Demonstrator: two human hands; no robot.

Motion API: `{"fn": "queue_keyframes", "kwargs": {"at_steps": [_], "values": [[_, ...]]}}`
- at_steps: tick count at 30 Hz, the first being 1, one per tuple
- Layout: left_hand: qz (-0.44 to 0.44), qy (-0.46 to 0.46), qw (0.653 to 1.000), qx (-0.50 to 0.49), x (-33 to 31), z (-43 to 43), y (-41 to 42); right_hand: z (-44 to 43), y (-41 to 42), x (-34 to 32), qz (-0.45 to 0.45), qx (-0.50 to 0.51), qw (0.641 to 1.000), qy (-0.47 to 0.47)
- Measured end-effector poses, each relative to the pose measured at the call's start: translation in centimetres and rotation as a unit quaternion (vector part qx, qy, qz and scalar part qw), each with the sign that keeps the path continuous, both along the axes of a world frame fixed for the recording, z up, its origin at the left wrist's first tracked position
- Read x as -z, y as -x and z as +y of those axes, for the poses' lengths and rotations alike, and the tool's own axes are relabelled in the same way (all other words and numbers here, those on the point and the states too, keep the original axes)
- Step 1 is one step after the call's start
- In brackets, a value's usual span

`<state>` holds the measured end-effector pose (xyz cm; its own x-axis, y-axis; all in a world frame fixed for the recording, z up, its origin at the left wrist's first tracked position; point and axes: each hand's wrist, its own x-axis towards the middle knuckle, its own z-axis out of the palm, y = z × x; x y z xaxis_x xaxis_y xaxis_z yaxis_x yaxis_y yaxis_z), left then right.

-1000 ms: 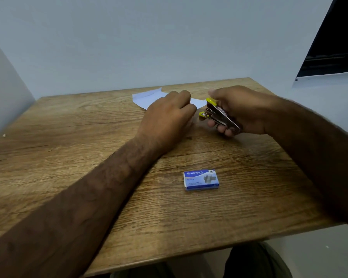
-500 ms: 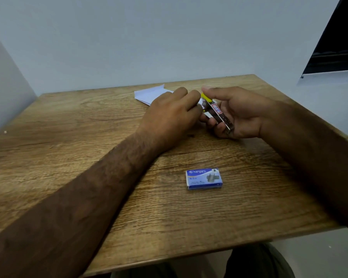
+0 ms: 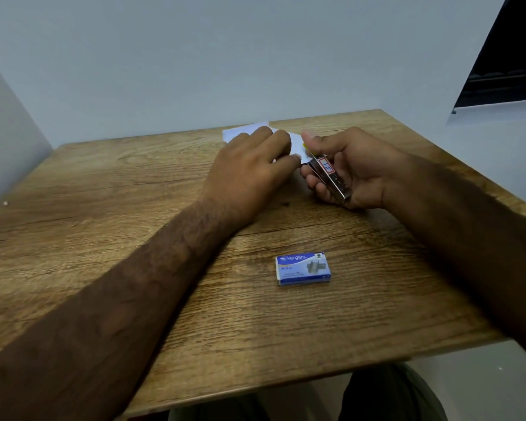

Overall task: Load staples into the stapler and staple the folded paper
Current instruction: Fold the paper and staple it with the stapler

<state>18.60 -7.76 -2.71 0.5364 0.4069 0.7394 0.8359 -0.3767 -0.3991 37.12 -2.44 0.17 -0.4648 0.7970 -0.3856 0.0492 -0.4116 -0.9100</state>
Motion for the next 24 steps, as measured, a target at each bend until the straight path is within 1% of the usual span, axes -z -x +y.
{"fn": "queue_keyframes", "kwargs": {"at_steps": [3, 5, 11, 15, 24], "values": [[-0.05, 0.007, 0.998, 0.024, -0.12, -0.01, 0.39, -0.05, -0.05, 0.09, 0.009, -0.014, 1.0, -0.02], [-0.062, 0.007, 0.997, 0.036, -0.17, 0.02, 0.42, -0.09, 0.0, 0.19, 0.015, -0.018, 0.999, -0.035], [-0.027, -0.006, 0.999, 0.037, 0.12, 0.38, 0.41, -0.26, 0.3, 0.5, 0.016, 0.001, 0.998, -0.058], [-0.011, 0.002, 0.999, 0.039, 0.23, 0.41, 0.3, -0.4, 0.49, 0.65, 0.019, 0.018, 0.997, -0.072], [-0.006, 0.01, 1.0, 0.029, 0.22, 0.36, 0.36, -0.48, 0.81, 0.76, 0.013, 0.036, 0.996, -0.076]]}}
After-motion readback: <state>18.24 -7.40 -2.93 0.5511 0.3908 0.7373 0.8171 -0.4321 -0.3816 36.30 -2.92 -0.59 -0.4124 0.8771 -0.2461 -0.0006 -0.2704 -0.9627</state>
